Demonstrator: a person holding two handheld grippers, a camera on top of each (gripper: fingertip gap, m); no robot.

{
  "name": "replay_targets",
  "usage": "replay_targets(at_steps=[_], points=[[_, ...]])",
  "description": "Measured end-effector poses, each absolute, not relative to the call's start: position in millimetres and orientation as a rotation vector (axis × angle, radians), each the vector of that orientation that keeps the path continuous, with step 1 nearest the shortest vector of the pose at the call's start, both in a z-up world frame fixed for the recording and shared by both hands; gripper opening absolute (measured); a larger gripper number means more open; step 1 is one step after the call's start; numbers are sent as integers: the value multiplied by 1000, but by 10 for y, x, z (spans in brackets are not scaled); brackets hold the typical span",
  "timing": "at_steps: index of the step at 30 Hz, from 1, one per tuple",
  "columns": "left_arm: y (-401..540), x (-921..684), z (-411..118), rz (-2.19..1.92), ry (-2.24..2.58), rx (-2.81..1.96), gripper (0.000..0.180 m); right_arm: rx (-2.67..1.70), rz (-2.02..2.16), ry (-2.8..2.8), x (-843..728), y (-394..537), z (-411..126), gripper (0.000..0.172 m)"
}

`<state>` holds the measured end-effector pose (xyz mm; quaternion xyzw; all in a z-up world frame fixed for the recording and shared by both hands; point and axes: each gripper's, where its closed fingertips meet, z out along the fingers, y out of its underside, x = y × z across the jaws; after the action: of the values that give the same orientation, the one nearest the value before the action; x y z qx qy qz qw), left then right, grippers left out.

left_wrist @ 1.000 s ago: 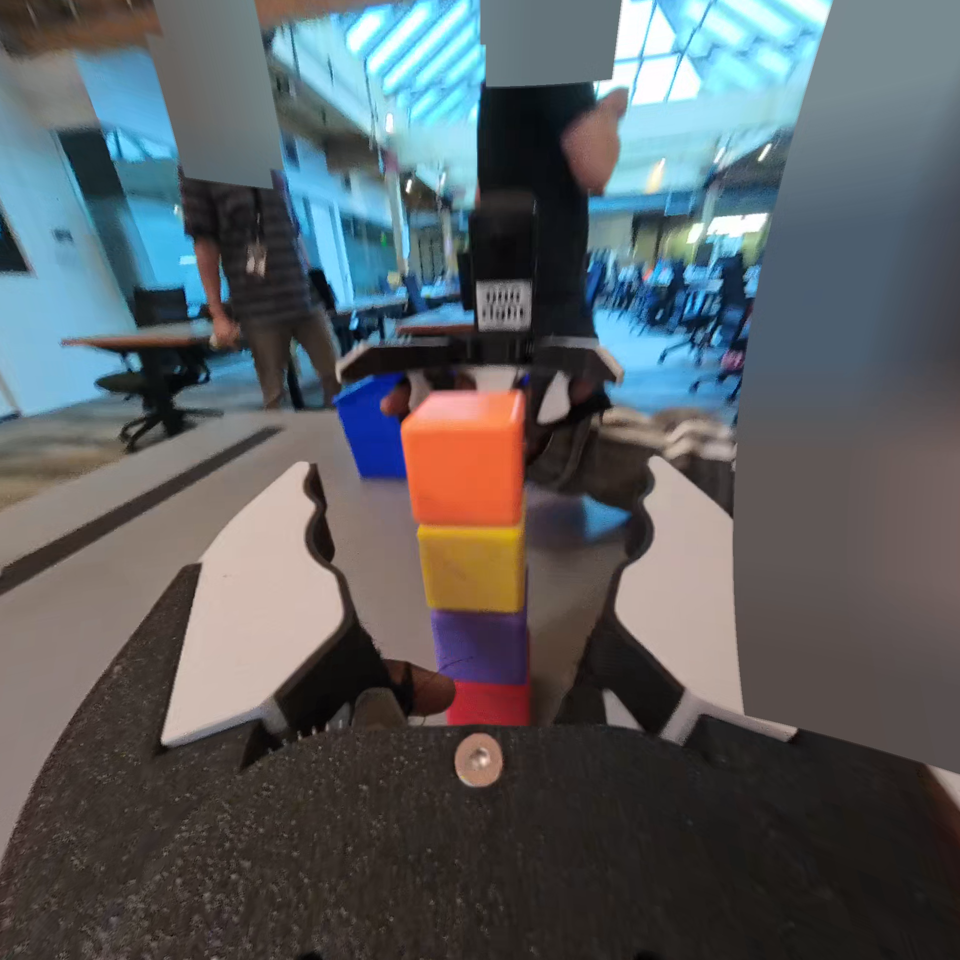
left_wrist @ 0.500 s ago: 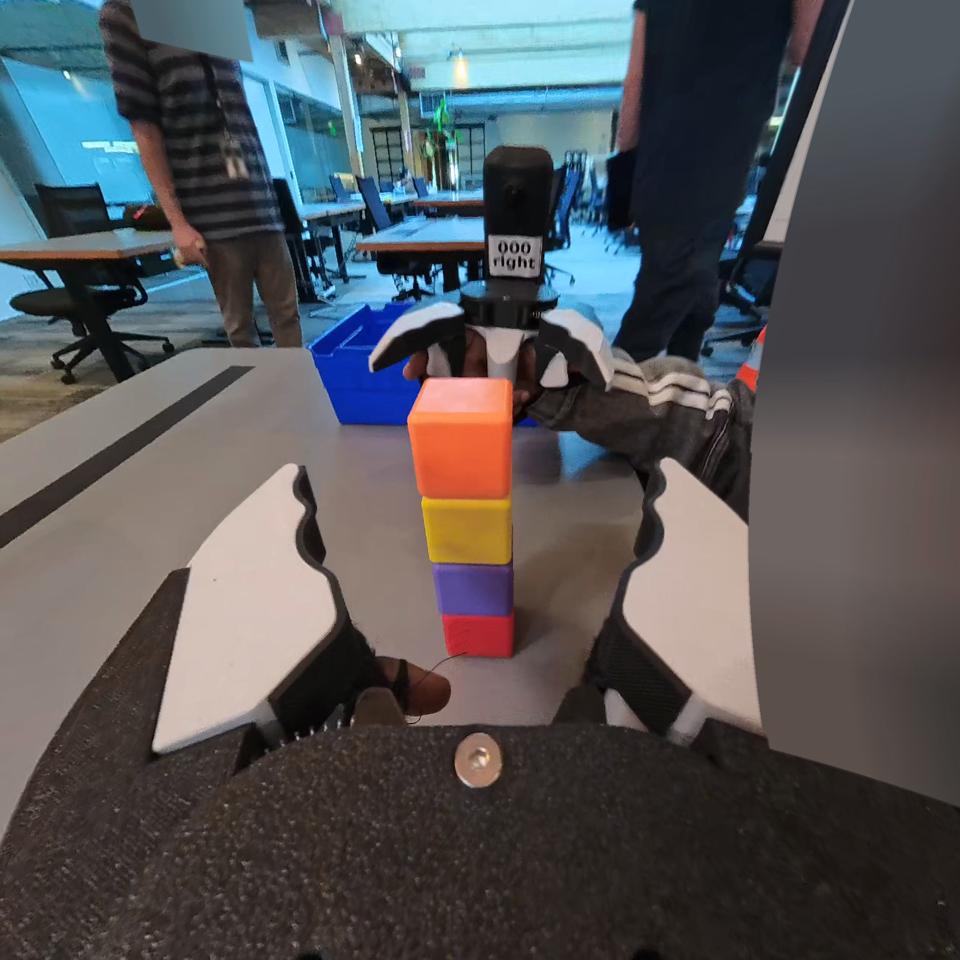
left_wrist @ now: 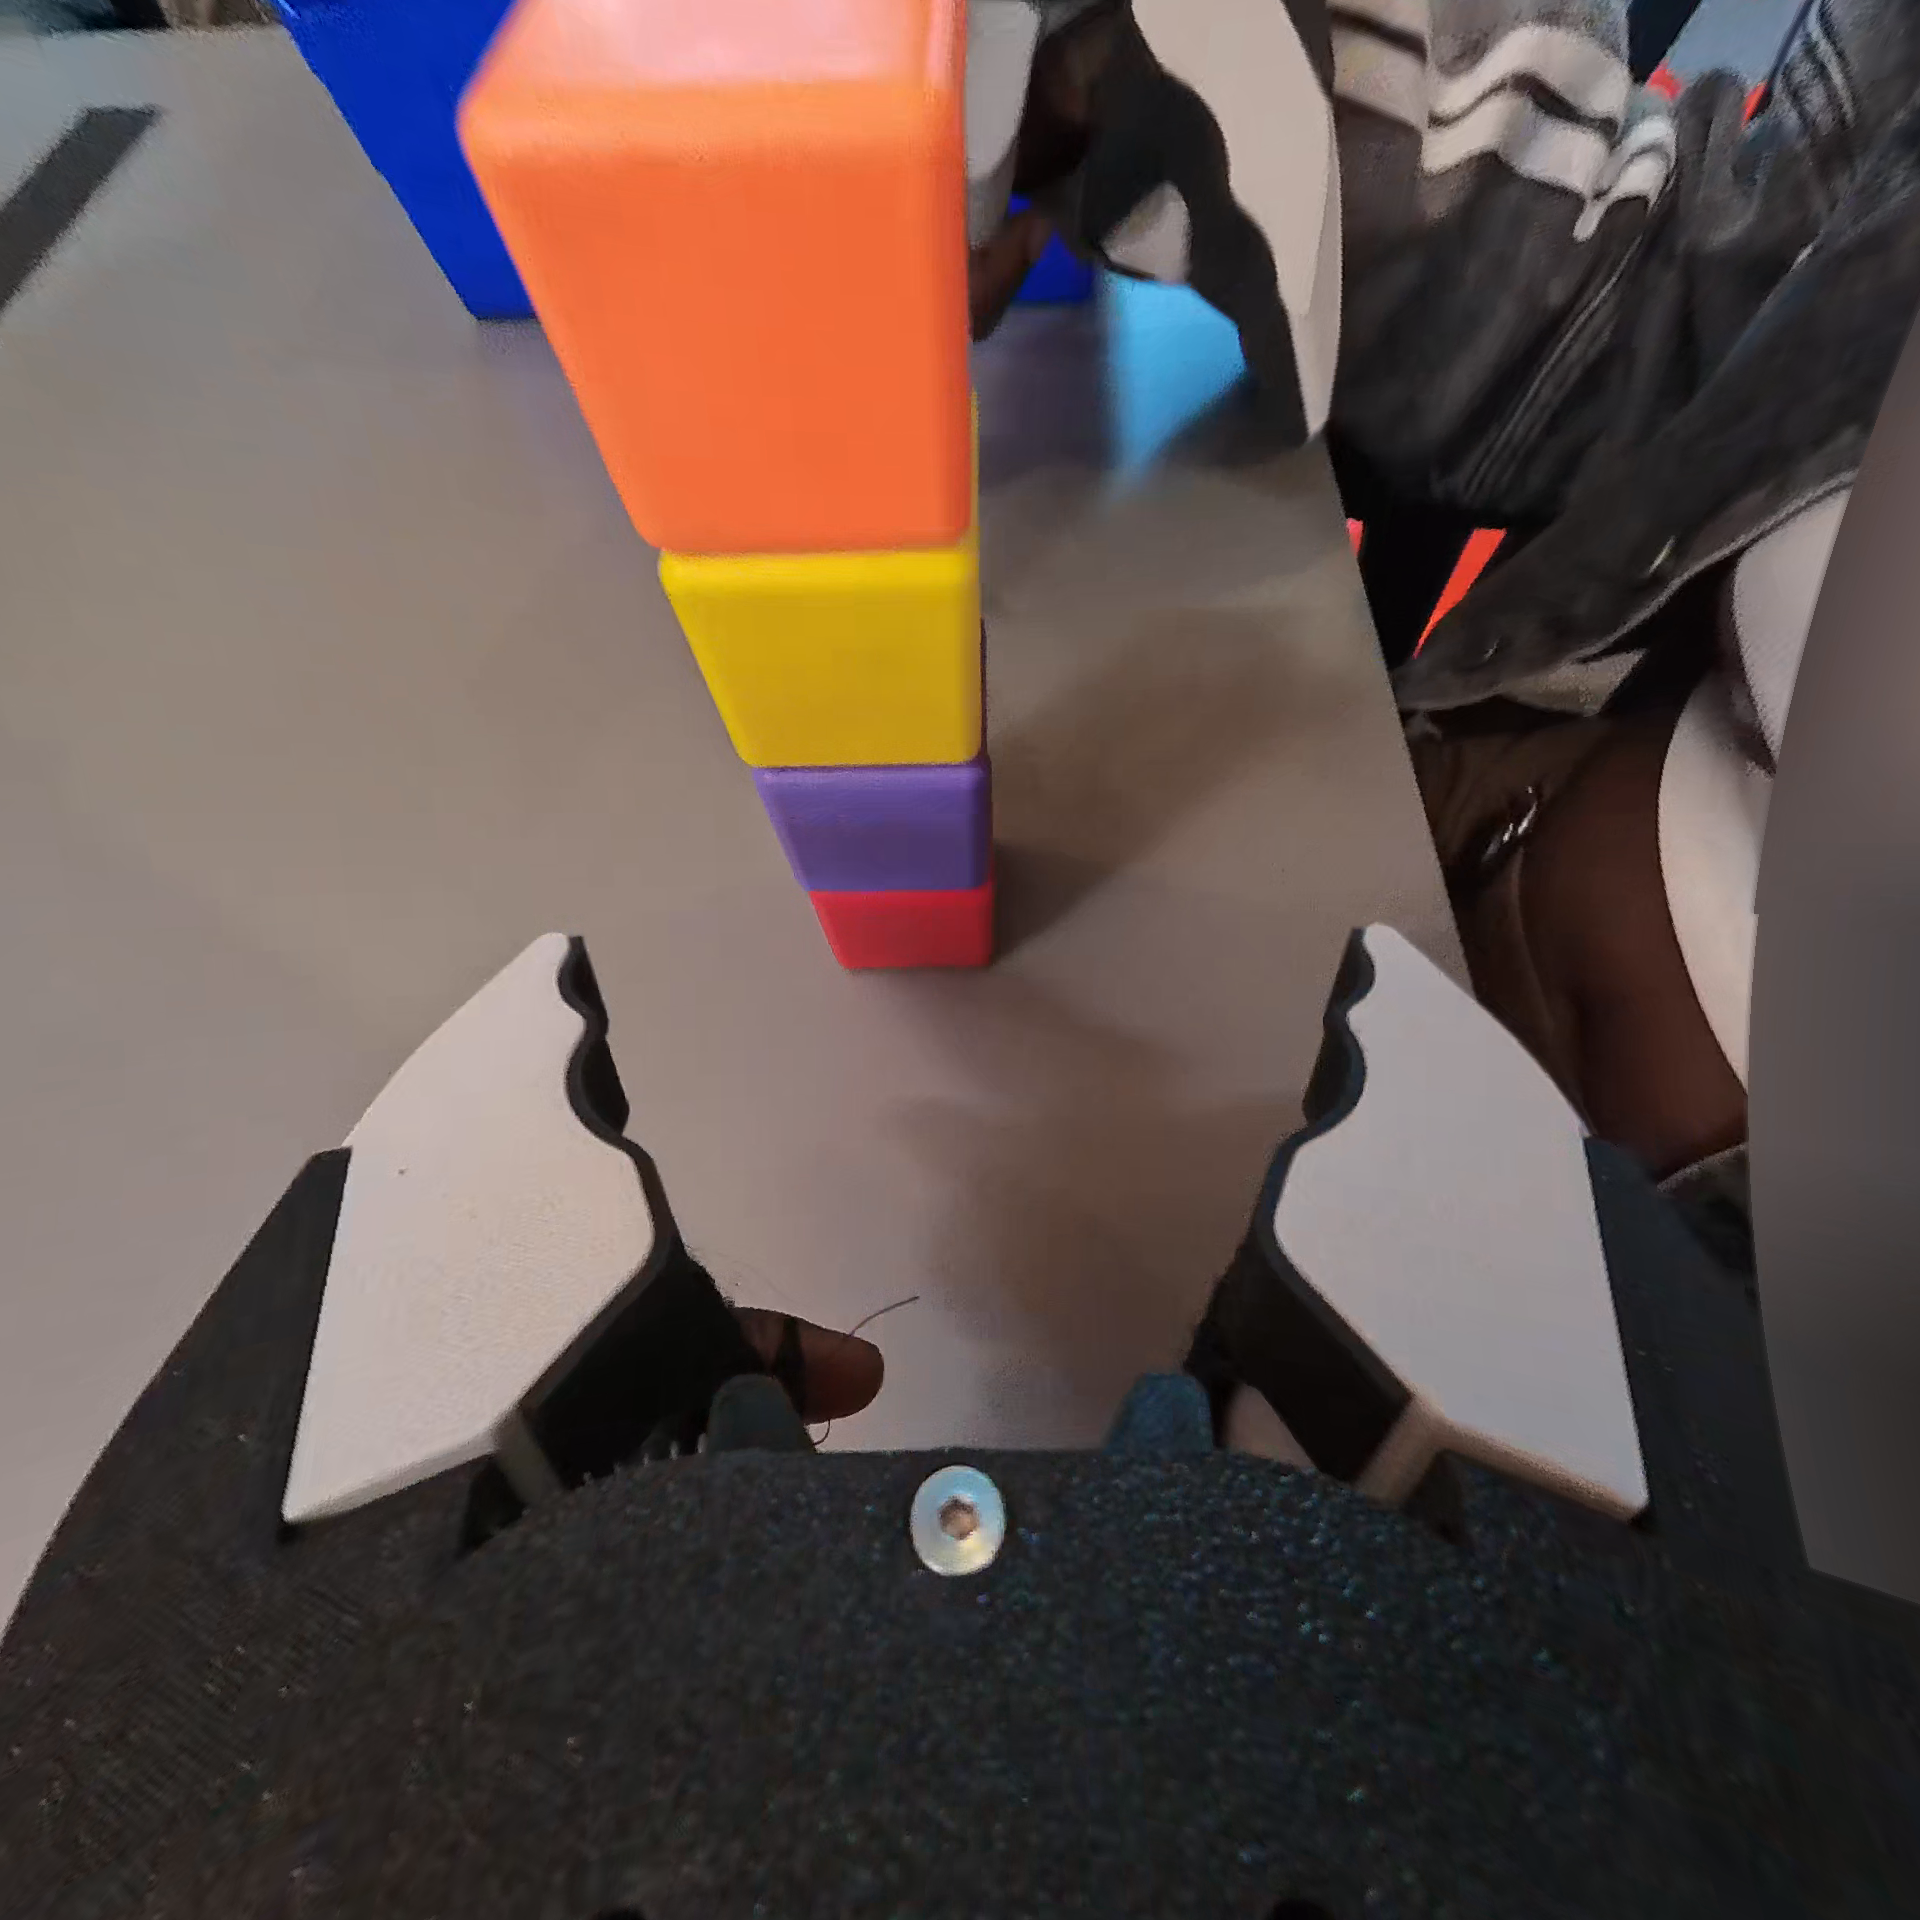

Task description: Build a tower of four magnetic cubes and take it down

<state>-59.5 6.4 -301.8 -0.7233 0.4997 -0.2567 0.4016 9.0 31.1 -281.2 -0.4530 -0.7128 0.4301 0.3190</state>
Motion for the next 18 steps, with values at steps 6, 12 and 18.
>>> replay_targets(at_steps=[6,12,18], points=[[68,-578,-3028,-667,1266,-1810,127,-1201,1119,-1883,71,324,-2867,134],[149,-538,-2700,-691,1159,-1619,123,-1110,1202,-1729,34,362,-2572,130],[151,-535,-2295,-774,1012,-1434,122,-1015,1395,-1537,69,366,-2180,127]])
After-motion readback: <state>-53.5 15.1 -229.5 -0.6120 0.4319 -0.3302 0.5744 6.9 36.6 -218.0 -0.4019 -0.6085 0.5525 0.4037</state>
